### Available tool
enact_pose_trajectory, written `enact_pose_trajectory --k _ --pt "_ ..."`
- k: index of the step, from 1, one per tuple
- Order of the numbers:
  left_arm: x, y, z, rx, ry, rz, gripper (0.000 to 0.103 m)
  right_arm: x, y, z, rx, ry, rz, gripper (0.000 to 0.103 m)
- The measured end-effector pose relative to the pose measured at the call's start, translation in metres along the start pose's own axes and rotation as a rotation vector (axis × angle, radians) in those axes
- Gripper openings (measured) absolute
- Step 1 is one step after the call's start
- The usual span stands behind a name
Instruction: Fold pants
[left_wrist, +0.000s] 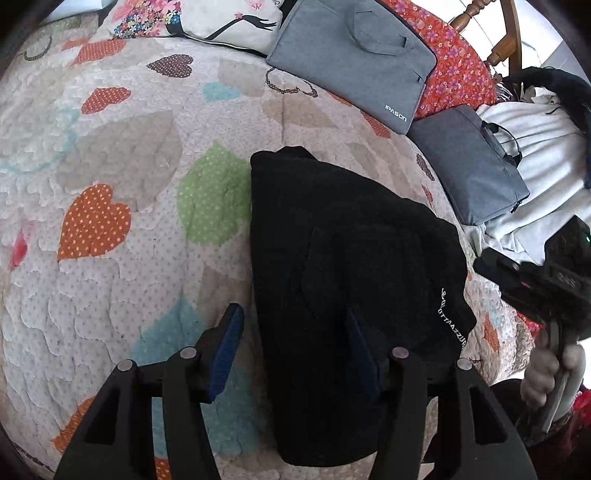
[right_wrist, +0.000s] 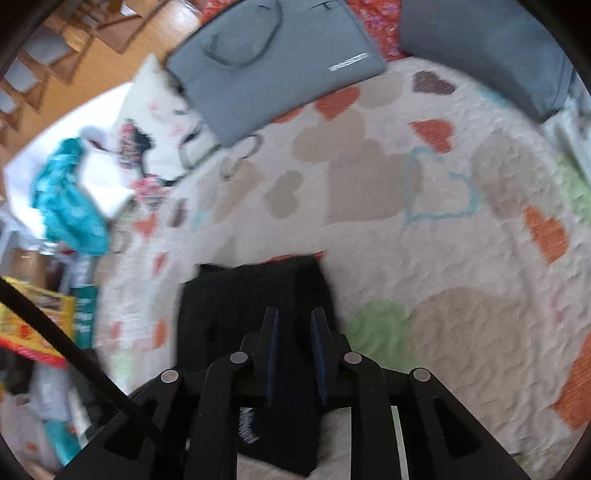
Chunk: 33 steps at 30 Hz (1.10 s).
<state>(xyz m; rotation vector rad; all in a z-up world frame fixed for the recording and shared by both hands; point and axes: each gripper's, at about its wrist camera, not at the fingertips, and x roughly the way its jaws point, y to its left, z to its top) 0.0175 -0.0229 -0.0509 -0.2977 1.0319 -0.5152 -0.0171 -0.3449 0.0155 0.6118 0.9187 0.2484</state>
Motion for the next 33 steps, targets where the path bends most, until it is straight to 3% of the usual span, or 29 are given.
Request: enact_pose_trajectory --k 2,3,5,7,9,11,13,16,19,21,23,27,31,32,33 --pt "-0.001 -0.001 -0.002 0.015 -0.008 0.014 0.057 0.009 -0.001 -0.011 0.023 0.047 0.114 0.019" --pt "-0.001 -0.001 -0.003 0.021 -0.012 0.022 0.058 0.017 -0.002 -0.016 0.045 0.078 0.120 0.019" --pt "-0.002 -0.002 -0.004 0.022 -0.005 0.014 0.059 0.035 -0.018 -0.031 0.091 0.140 0.015 0.019" --pt "-0.007 -0.003 -0.001 0.015 -0.006 0.008 0.059 0.035 -0.027 -0.037 0.109 0.122 0.027 0.011" --pt "-0.016 -0.003 0.003 0.006 -0.032 -0.005 0.059 0.026 -0.021 -0.035 0.087 0.109 0.000 0.012" --pt "-0.023 -0.002 0.009 0.000 -0.064 -0.012 0.059 0.014 -0.003 -0.030 -0.010 0.062 -0.072 0.019" --pt "-0.026 0.000 0.014 -0.008 -0.079 -0.016 0.059 0.007 0.011 -0.025 -0.079 0.044 -0.092 0.023" --pt "-0.024 -0.001 0.026 -0.037 -0.073 -0.031 0.059 0.004 0.012 -0.016 -0.076 0.017 -0.110 0.035" --pt "-0.027 -0.022 0.050 -0.004 -0.104 -0.073 0.059 0.005 -0.001 -0.016 -0.042 -0.011 -0.165 0.036" --pt "-0.021 -0.043 0.067 0.069 -0.107 -0.072 0.059 0.003 -0.003 -0.021 -0.024 -0.020 -0.114 0.036" --pt "0.001 -0.057 0.084 0.122 -0.064 -0.036 0.059 0.005 0.007 -0.029 -0.046 -0.020 -0.041 0.036" --pt "0.056 -0.039 0.099 0.111 0.044 0.178 0.059 0.031 0.041 -0.046 -0.148 0.085 0.059 0.036" --pt "0.058 -0.029 0.098 0.178 0.015 0.244 0.057 0.071 0.054 -0.069 -0.164 0.192 0.079 0.038" --pt "0.053 -0.027 0.098 0.175 0.019 0.248 0.057 0.071 0.057 -0.072 -0.189 0.175 0.067 0.038" --pt "0.042 -0.021 0.099 0.144 0.019 0.205 0.057 0.069 0.059 -0.070 -0.203 0.179 0.066 0.038"
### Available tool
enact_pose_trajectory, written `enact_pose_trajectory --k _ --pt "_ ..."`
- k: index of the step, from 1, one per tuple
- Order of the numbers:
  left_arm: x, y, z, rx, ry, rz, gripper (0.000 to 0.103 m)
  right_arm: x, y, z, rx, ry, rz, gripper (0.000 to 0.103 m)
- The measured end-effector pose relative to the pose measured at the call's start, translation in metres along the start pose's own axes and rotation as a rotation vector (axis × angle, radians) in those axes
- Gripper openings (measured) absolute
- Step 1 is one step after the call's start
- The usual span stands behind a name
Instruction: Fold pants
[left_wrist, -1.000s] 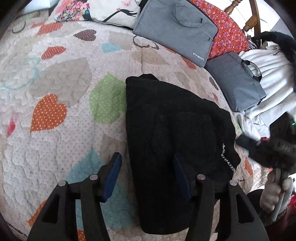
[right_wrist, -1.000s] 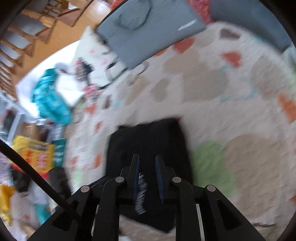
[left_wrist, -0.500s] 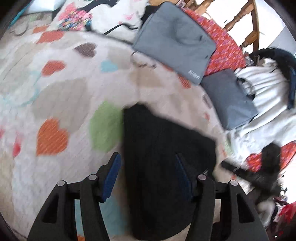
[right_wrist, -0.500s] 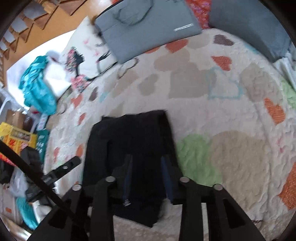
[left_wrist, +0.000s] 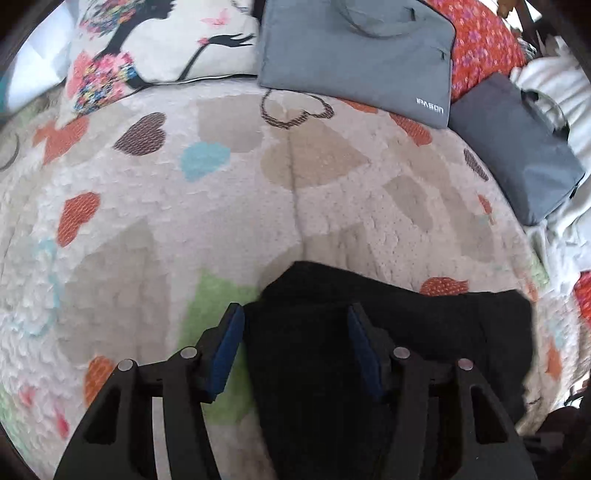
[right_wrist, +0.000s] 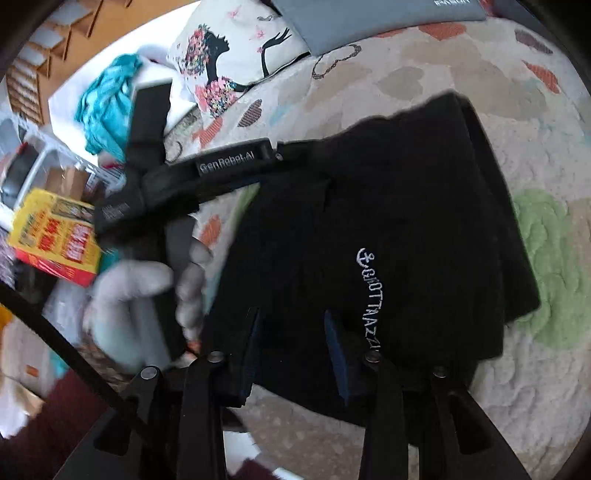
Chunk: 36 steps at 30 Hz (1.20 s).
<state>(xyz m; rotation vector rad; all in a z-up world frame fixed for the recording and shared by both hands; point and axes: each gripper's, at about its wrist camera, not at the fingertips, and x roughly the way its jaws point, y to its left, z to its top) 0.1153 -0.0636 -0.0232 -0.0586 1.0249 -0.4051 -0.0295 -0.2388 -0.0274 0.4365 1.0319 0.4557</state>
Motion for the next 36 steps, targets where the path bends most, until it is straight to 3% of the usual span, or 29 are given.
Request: enact_pose_trajectory --k 3,5,7,8,11,14,17,20,21,22,24,25,30,36 --pt "-0.031 0.027 -0.006 -0.079 -0.050 -0.088 0.057 -0.031 -0.007 0.007 0.000 -0.050 0.036 0.038" --pt "-0.043 0.046 -0.015 -0.130 -0.062 -0.128 0.059 -0.058 -0.024 0.010 0.033 -0.114 0.006 0.047" --pt "-0.038 0.059 -0.023 -0.183 -0.026 -0.194 0.063 -0.078 -0.047 0.013 0.089 -0.167 -0.041 0.064" --pt "-0.033 0.063 -0.028 -0.210 0.000 -0.236 0.063 -0.084 -0.066 0.015 0.145 -0.183 -0.068 0.066" --pt "-0.008 0.068 -0.041 -0.279 0.081 -0.323 0.064 -0.069 -0.099 0.022 0.265 -0.133 -0.035 0.067" --pt "-0.008 0.059 -0.040 -0.239 0.045 -0.362 0.077 -0.039 -0.113 0.026 0.320 -0.075 0.031 0.067" --pt "0.000 0.045 -0.040 -0.208 0.082 -0.484 0.080 -0.019 -0.106 0.029 0.314 -0.080 0.086 0.067" --pt "0.001 0.025 -0.045 -0.140 0.055 -0.446 0.089 -0.006 -0.094 0.033 0.303 -0.090 0.116 0.071" --pt "0.000 0.018 -0.045 -0.111 0.055 -0.406 0.088 -0.004 -0.091 0.034 0.302 -0.090 0.121 0.070" --pt "-0.002 0.012 -0.045 -0.083 0.055 -0.369 0.068 -0.003 -0.089 0.033 0.296 -0.089 0.120 0.065" --pt "-0.005 0.008 -0.046 -0.073 0.065 -0.377 0.040 -0.004 -0.087 0.031 0.287 -0.077 0.124 0.048" --pt "-0.007 0.010 -0.045 -0.095 0.066 -0.393 0.033 -0.007 -0.082 0.031 0.277 -0.076 0.127 0.042" --pt "-0.023 0.012 -0.027 -0.124 0.035 -0.414 0.027 -0.029 -0.058 0.045 0.189 -0.114 0.091 0.035" --pt "-0.034 0.016 0.034 -0.160 -0.057 -0.393 0.027 -0.043 -0.045 0.099 0.122 -0.174 0.074 0.035"
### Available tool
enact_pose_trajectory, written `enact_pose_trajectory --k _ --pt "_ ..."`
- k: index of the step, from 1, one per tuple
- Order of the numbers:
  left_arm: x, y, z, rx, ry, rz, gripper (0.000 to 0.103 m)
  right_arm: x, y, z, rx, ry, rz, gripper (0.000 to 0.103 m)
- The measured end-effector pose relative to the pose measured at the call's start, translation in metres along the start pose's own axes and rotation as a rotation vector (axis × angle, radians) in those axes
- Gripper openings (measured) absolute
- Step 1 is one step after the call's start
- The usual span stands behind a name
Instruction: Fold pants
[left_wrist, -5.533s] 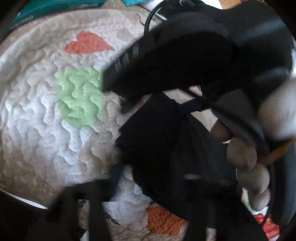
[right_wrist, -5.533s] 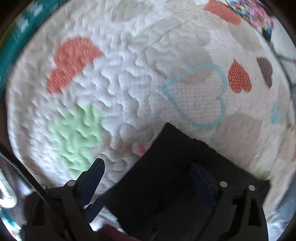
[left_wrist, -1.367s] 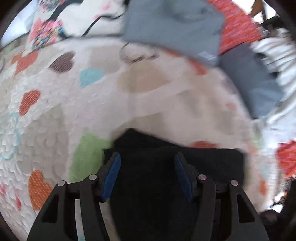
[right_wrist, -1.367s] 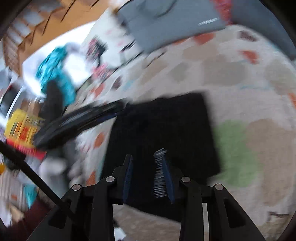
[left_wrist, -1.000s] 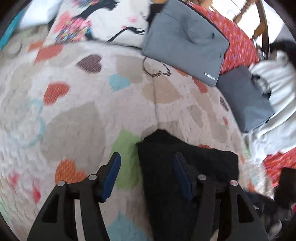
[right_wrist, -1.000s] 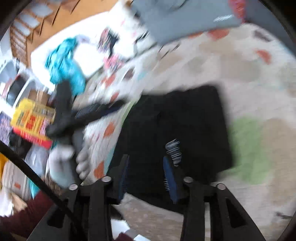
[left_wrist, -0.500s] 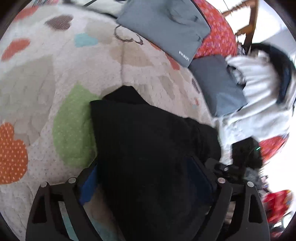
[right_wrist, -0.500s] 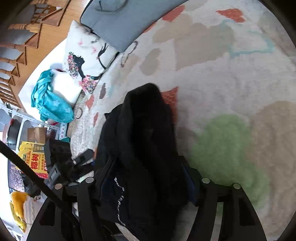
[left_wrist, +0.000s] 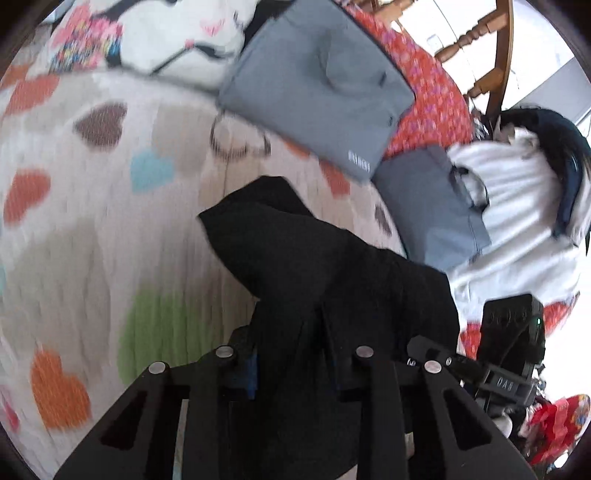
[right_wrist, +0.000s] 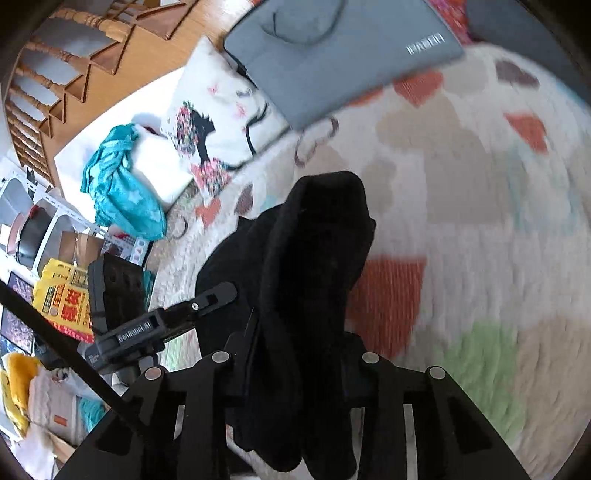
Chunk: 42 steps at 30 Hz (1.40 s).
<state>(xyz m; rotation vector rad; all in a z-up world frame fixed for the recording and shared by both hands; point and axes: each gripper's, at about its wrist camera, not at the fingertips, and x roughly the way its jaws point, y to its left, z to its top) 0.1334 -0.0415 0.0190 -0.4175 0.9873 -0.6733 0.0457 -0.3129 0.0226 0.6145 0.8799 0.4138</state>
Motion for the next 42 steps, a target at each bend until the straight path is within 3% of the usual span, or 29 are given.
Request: enact_pose_trajectory --k 7,11,13,16,19,21,24,27,29,31,32,34,37,42 --pt "0.042 0.012 0.053 -0.001 -0.032 0.151 0.027 0.033 -0.029 0.063 0.032 -0.007 -0.084 0.035" --pt "0.077 0.037 0.048 -0.019 0.066 0.271 0.027 0.064 -0.067 0.077 0.118 0.039 -0.111 0.038" --pt "0.074 0.040 0.045 -0.023 0.064 0.252 0.027 0.070 -0.088 0.074 0.187 0.057 -0.131 0.056" --pt "0.057 0.030 0.043 -0.007 0.034 0.261 0.027 0.057 -0.104 0.063 0.273 0.032 -0.049 0.057" --pt "0.037 0.003 0.039 0.050 -0.027 0.273 0.027 0.031 -0.094 0.060 0.224 -0.040 -0.092 0.059" --pt "0.034 -0.016 0.031 0.085 -0.040 0.231 0.029 0.011 -0.082 0.059 0.179 -0.109 -0.088 0.059" --pt "0.052 -0.036 0.016 0.132 0.022 0.163 0.032 -0.001 -0.074 0.058 0.177 -0.143 -0.056 0.058" --pt "0.076 -0.037 -0.003 0.161 0.100 0.218 0.032 0.005 -0.063 0.049 0.158 -0.093 -0.002 0.038" --pt "0.075 -0.030 -0.011 0.182 0.089 0.227 0.031 0.014 -0.059 0.037 0.156 -0.046 0.032 0.038" --pt "0.069 -0.024 -0.016 0.168 0.085 0.203 0.031 0.025 -0.064 0.024 0.189 -0.008 0.008 0.037" --pt "0.067 -0.022 -0.016 0.167 0.085 0.194 0.031 0.030 -0.072 0.016 0.212 0.002 -0.024 0.034" --pt "0.066 -0.023 -0.016 0.183 0.085 0.185 0.031 0.029 -0.084 0.009 0.253 -0.023 -0.006 0.028" --pt "0.051 -0.024 -0.018 0.169 0.072 0.182 0.032 0.015 -0.087 0.008 0.296 -0.049 0.018 0.033" --pt "-0.004 -0.034 -0.043 0.181 -0.043 0.189 0.036 -0.029 -0.053 -0.001 0.138 -0.102 -0.064 0.046"
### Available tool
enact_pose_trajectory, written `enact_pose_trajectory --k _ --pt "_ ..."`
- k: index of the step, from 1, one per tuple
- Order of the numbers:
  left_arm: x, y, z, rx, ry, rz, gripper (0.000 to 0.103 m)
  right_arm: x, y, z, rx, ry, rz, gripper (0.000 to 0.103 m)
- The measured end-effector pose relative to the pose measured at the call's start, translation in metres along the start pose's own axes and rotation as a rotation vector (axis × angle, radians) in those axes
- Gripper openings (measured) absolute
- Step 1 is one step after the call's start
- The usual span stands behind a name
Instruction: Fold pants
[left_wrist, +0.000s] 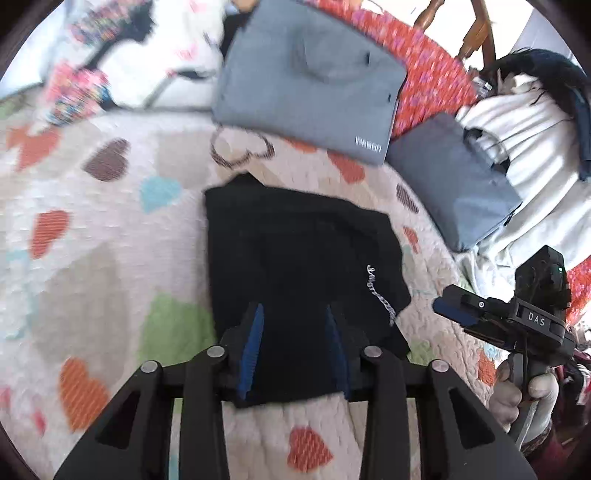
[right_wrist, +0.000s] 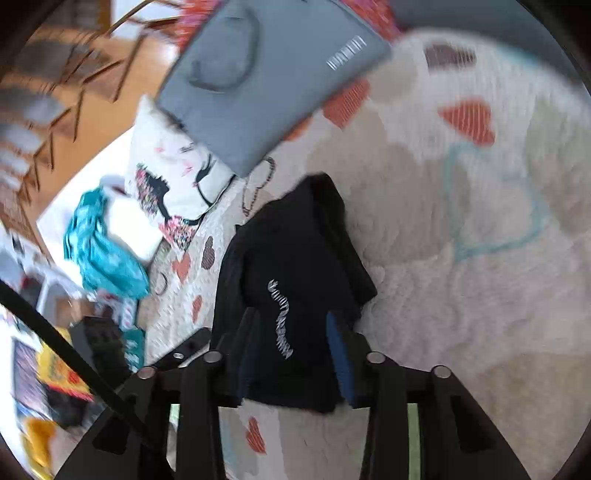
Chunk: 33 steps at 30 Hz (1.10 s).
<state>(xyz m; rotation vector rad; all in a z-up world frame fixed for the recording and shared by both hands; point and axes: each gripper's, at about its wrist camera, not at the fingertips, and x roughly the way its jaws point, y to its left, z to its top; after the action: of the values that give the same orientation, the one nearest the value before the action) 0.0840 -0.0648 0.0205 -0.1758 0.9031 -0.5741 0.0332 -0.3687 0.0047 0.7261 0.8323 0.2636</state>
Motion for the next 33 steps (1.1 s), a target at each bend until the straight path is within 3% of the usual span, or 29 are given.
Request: enact_pose_trajectory --k 6,11,13,16,22,25,28,30,33 --pt "-0.065 -0.009 -0.036 0.031 -0.166 0.181 0.040 -0.027 0.014 -0.033 -0.055 -0.009 -0.062 0.047" --pt "-0.120 -0.030 -0.065 0.095 -0.329 0.322 0.057 -0.039 0.032 -0.071 -0.151 -0.014 -0.142 0.047" --pt "-0.139 -0.041 -0.076 0.117 -0.397 0.374 0.072 -0.042 0.043 -0.091 -0.194 -0.011 -0.157 0.048" --pt "-0.167 -0.056 -0.092 0.150 -0.489 0.421 0.086 -0.050 0.053 -0.112 -0.212 -0.019 -0.161 0.049" --pt "-0.196 -0.078 -0.098 0.201 -0.519 0.451 0.092 -0.077 0.083 -0.117 -0.233 -0.053 -0.155 0.051" --pt "-0.199 -0.085 -0.099 0.181 -0.564 0.477 0.100 -0.088 0.102 -0.113 -0.295 -0.098 -0.148 0.066" --pt "-0.189 -0.088 -0.102 0.180 -0.586 0.492 0.103 -0.086 0.105 -0.117 -0.341 -0.130 -0.185 0.071" --pt "-0.168 -0.086 -0.100 0.196 -0.543 0.514 0.103 -0.074 0.092 -0.120 -0.313 -0.107 -0.192 0.074" --pt "-0.134 -0.080 -0.095 0.197 -0.427 0.498 0.103 -0.044 0.063 -0.118 -0.242 -0.008 -0.213 0.074"
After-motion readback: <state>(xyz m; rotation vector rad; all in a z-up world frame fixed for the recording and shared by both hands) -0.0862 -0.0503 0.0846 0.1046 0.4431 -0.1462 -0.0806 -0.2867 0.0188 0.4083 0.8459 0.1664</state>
